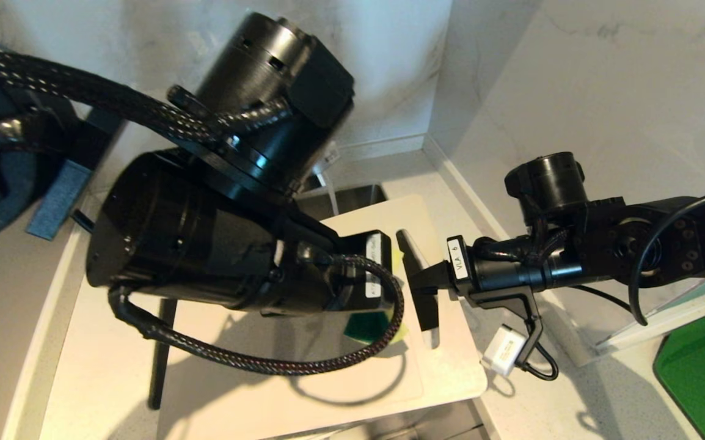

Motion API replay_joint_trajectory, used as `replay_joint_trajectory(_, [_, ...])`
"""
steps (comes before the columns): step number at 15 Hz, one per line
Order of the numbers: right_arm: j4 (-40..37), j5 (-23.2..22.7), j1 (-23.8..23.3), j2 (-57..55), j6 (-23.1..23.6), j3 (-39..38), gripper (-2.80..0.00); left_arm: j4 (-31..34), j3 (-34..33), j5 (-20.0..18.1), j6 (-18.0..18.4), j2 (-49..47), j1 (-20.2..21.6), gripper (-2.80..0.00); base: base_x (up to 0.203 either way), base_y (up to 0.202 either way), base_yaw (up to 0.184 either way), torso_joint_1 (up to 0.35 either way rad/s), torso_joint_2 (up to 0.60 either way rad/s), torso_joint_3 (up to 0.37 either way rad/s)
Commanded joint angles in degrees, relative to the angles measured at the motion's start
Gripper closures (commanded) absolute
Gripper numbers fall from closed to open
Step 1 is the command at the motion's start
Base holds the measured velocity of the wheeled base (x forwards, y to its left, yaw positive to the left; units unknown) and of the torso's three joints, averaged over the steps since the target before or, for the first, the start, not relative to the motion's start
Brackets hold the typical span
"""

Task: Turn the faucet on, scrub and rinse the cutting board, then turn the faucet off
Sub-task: Scrub the cutting board underwater

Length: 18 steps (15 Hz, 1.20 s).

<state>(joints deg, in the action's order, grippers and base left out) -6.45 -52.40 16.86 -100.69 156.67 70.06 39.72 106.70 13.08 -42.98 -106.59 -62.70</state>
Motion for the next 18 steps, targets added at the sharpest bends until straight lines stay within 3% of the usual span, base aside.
replay_joint_trajectory(1, [-0.06,-0.34,0.02,-0.64,0.91,0.08,0.00,0.01,0.27,0.10,-1.29,-3.68,-0.86,0.00,0.000,0.000,0.000,0.000,0.00,0.000])
replay_joint_trajectory(7, [-0.06,-0.69,-0.07,-0.38,1.00,0.08,0.00,-0.25,1.41,-0.70,-1.33,-5.30,-0.76,0.00,0.000,0.000,0.000,0.000,0.00,0.000])
replay_joint_trajectory(18, [-0.06,-1.63,-1.22,0.18,1.00,-0.23,0.00,-2.19,1.26,-9.16,-4.39,-5.73,2.91,0.00,0.000,0.000,0.000,0.000,0.00,0.000])
